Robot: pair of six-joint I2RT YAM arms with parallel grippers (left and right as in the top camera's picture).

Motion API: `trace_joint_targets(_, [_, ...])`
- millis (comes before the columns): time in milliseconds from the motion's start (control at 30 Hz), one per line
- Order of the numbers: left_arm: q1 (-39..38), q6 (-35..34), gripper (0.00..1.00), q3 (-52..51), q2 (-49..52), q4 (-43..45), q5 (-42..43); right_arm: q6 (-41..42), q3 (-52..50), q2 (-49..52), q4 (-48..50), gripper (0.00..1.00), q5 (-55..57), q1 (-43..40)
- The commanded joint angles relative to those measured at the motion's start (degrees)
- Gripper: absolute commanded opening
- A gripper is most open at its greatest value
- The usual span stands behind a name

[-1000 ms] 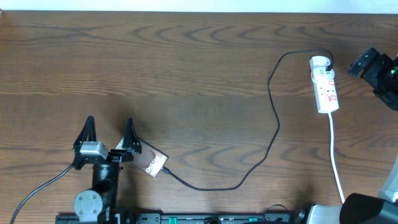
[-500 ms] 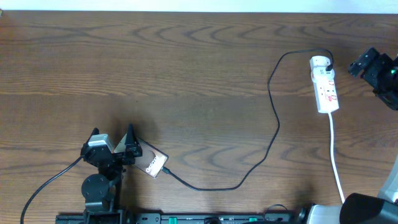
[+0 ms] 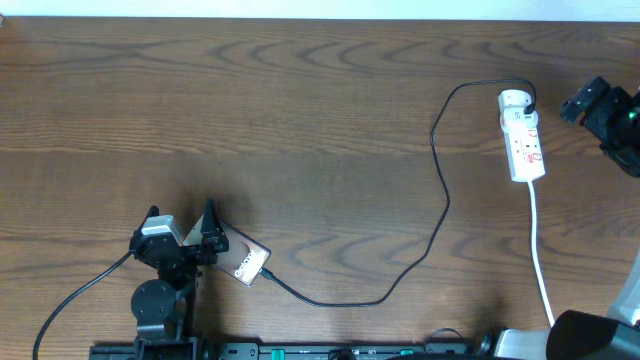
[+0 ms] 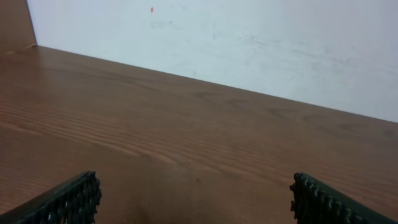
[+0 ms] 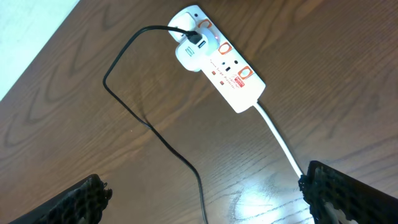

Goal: Plug charger to phone and switch on socket

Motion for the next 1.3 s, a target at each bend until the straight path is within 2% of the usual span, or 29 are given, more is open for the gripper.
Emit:
trace_joint_targets(0, [-0.13,0.79,0.96,-0.68,-0.28,-2.58,-0.76,0.79,0.44,-0.72,-0.07,0.99,0.44,0.13])
trace_joint_targets(367, [-0.13,0.79,0.96,-0.68,-0.28,-2.58,-0.76,0.72,0.44,-0.72,-0.07,0.99,0.55,0.13])
trace_joint_targets(467, [-0.13,0.79,0.96,-0.68,-0.28,-2.58,-0.76,-0.04,0.24,-1.16,-0.13,0.99,4.04,0.13])
trace_joint_targets(600, [-0.13,0.79,0.96,-0.68,-0.28,-2.58,-0.76,0.39,-5.05,-5.51,6.08,0.99,4.46,1.51])
trace_joint_targets(700, [-0.13,0.79,0.96,-0.68,-0.28,-2.58,-0.76,2.97,-14.95,-12.52,19.12,0.99,4.31,4.9])
trace_joint_targets(833, [-0.13,0.79,0.96,-0.68,-0.28,-2.58,-0.76,2.64,-34.27,-24.46,44.46,0.99,5.62,11.06])
trace_joint_targets(1000, [-0.13,0.79,0.96,-0.68,-0.28,-2.58,-0.76,-3.21,-59.71,-39.67,77.18,0.99,11.37,18.51])
trace_joint_targets(1133, [-0.13,0.79,0.96,-0.68,-0.28,-2.58,-0.76,-5.09,-78.66,-50.73,103.78,0.99,13.2,21.11])
trace_joint_targets(1267, [-0.13,0.79,0.96,-0.68,-0.28,-2.58,-0.76,-5.14,-92.19,-58.82,120.19,0.99,14.4,21.27])
